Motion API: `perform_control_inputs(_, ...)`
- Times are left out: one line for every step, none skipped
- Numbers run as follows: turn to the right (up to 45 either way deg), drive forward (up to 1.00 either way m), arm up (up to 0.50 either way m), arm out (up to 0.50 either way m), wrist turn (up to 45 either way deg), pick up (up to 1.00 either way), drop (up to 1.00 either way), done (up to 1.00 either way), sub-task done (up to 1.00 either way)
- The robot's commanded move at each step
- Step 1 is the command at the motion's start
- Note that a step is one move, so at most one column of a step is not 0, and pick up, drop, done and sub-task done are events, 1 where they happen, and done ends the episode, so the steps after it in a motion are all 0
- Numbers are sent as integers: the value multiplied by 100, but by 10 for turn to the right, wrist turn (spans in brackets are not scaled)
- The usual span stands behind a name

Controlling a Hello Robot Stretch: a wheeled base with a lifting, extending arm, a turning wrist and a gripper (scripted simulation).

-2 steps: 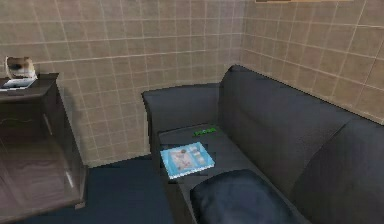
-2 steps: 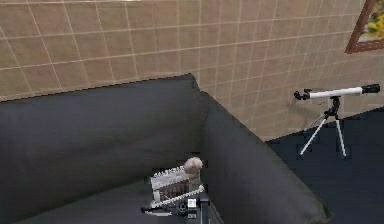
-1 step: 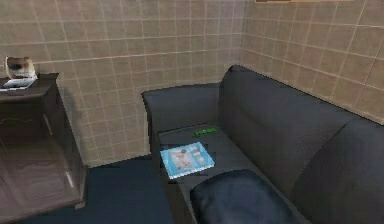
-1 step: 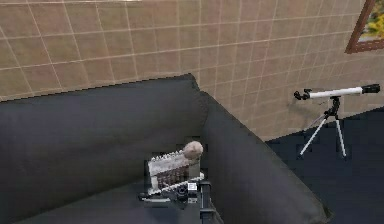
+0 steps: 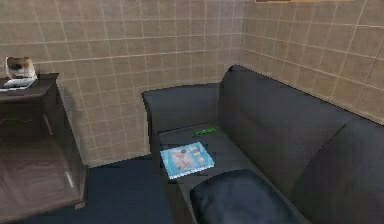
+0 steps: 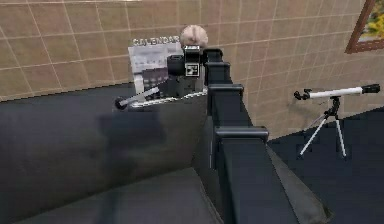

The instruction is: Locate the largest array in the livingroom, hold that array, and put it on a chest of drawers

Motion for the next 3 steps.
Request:
perform_control_inputs(0,0,0,0,-450,0,0,0,0)
perform_control_inputs(0,0,0,0,-330,0,0,0,0)
perform_control_inputs(0,0,0,-34,0,0,0,0,0)
